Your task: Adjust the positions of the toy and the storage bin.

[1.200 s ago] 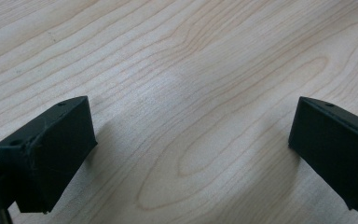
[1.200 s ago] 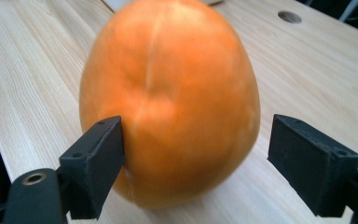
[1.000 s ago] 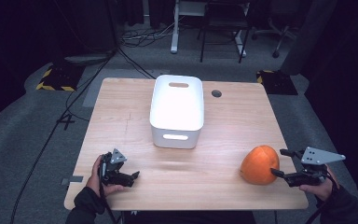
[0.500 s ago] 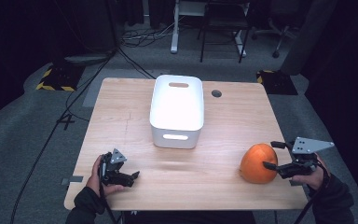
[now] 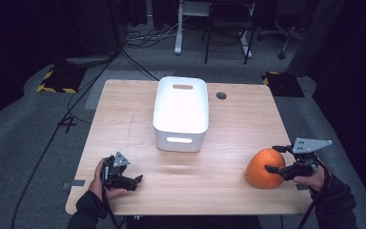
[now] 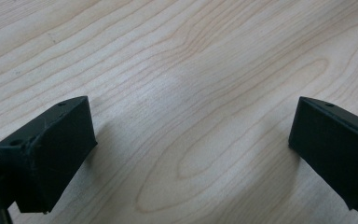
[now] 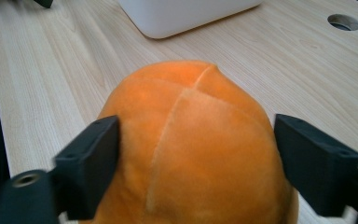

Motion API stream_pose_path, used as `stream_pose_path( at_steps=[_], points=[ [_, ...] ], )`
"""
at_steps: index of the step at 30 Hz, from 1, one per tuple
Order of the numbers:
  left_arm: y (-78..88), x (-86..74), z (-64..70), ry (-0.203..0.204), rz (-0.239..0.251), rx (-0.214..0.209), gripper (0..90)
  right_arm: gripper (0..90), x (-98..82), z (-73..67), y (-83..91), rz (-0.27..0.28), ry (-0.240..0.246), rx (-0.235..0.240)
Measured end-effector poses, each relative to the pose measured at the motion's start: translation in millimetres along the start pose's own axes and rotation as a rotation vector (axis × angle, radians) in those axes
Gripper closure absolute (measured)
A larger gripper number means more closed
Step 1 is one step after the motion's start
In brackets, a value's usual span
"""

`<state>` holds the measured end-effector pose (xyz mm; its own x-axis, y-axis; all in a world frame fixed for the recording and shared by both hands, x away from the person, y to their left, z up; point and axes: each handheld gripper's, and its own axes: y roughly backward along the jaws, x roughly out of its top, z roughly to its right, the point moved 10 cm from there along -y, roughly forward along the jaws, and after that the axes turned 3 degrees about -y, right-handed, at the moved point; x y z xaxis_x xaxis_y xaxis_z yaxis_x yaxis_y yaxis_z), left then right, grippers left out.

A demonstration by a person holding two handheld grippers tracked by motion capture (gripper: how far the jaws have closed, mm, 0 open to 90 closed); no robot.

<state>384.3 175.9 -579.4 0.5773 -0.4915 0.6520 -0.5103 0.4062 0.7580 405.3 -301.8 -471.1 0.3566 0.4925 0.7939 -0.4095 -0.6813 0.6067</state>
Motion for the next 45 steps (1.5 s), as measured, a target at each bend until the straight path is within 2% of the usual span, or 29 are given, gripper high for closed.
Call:
stream_pose_path(
  at_steps=[1,3,7,9,10,11,13,15,16,18,20,21,23,24,25,26,27,30,33,34,37,38,41,45],
  points=[
    [-0.9,0.6,1.3,0.009,0.001,-0.001,0.6,18.3,0.0,0.0,0.0,0.000,0.000,0.000],
    [-1.7,2.1,1.3,0.004,0.002,0.005,0.6,30.7,-2.4,-0.8,-1.4,-0.001,0.000,0.001],
    [-4.0,6.8,3.1,-0.009,0.014,0.003,2.3,44.9,-3.8,-4.5,-1.3,-0.021,0.008,-0.017],
    [-4.9,9.4,5.6,-0.015,0.024,-0.014,6.6,51.3,-4.5,-5.1,0.3,-0.021,0.015,-0.040],
    [-4.9,11.0,5.7,-0.020,0.030,-0.018,14.9,54.9,-4.8,-7.7,2.2,-0.016,0.037,-0.050],
    [-5.4,12.9,5.9,-0.015,0.040,-0.013,17.7,55.9,-4.2,-8.3,2.8,-0.005,0.039,-0.058],
    [-5.6,15.9,6.2,-0.016,0.039,0.005,18.0,56.8,-3.8,-8.8,3.3,0.001,0.036,-0.065],
    [-3.7,20.3,6.5,-0.033,0.053,-0.005,18.1,58.4,-1.7,-8.4,3.9,0.022,0.032,-0.081],
    [-2.1,23.8,6.5,-0.029,0.071,0.005,18.7,59.1,-0.5,-7.5,4.0,0.033,0.030,-0.089],
    [2.3,30.1,5.8,-0.034,0.092,0.006,19.6,59.4,1.1,-6.7,2.8,0.049,0.024,-0.106],
    [8.5,39.2,6.6,-0.022,0.135,-0.001,19.8,59.6,3.0,-4.6,1.4,0.066,0.022,-0.124],
    [11.2,43.1,5.4,-0.033,0.148,0.005,19.8,59.6,3.0,-4.6,1.4,0.066,0.022,-0.124],
    [17.0,54.8,4.5,-0.038,0.183,0.015,19.9,60.0,3.7,-2.6,1.6,0.072,0.016,-0.142],
    [20.0,61.4,6.1,-0.034,0.202,0.004,20.1,60.1,4.0,-1.9,1.7,0.075,0.017,-0.151],
    [23.4,70.0,5.7,-0.042,0.229,0.009,20.9,60.1,4.4,-0.8,2.0,0.078,0.013,-0.159],
    [28.1,80.6,6.2,-0.050,0.258,0.013,22.4,60.2,5.2,2.9,3.0,0.086,0.005,-0.188],
    [31.0,86.9,6.8,-0.053,0.273,0.015,22.4,60.2,5.2,2.9,3.0,0.086,0.005,-0.188],
    [41.0,111.6,12.9,-0.072,0.340,-0.001,22.7,60.1,5.1,8.4,4.2,0.103,-0.015,-0.217],
    [48.3,133.5,20.7,-0.105,0.384,-0.009,22.1,60.0,2.5,12.5,4.4,0.102,-0.035,-0.222],
    [49.7,139.8,24.4,-0.104,0.400,-0.020,22.3,60.0,2.1,13.5,4.8,0.105,-0.038,-0.220],
    [54.2,155.5,29.8,-0.129,0.441,-0.017,22.9,59.8,0.9,16.4,6.1,0.112,-0.057,-0.217],
    [56.1,161.7,33.5,-0.137,0.457,-0.029,23.8,59.8,0.5,17.1,6.5,0.113,-0.061,-0.216],
    [54.6,172.4,43.5,-0.157,0.457,-0.064,23.7,59.7,-0.4,19.4,7.2,0.118,-0.070,-0.222],
    [45.2,190.2,56.9,-0.209,0.441,-0.085,23.7,59.7,-0.4,20.2,6.4,0.120,-0.075,-0.225]
  ],
)
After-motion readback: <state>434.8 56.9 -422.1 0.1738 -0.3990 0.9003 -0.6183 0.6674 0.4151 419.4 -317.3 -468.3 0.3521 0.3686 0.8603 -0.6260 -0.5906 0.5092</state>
